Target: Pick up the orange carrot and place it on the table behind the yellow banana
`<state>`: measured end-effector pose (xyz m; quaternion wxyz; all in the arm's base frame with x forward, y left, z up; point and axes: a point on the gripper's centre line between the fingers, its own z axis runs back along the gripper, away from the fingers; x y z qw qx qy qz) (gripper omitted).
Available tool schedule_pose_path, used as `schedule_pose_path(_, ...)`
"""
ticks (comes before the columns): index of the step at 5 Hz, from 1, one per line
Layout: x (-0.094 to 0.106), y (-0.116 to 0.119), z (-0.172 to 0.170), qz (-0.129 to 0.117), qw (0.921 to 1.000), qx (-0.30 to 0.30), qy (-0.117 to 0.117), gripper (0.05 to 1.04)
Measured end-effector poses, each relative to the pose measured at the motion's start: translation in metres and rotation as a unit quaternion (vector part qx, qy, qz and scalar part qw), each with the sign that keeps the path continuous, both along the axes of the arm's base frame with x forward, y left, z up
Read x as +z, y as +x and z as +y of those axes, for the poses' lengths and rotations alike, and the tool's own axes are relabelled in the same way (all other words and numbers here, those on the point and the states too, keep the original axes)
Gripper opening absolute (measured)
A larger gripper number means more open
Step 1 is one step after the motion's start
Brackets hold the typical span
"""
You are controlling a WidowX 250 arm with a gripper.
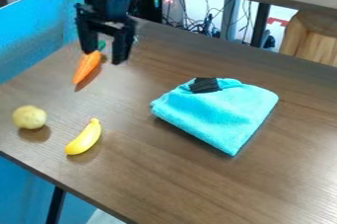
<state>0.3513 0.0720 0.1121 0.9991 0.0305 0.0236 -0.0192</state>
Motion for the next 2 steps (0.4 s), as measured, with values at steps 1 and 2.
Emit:
schedule_pose_path(1, 0.013, -0.026, -0.026, -0.018, 0.9985, -0.048, -0.018, 1.004)
schedule_pose_path(2, 0.013, -0.038, -0.034, 0.012, 0.9982, -0.054, -0.024, 1.004)
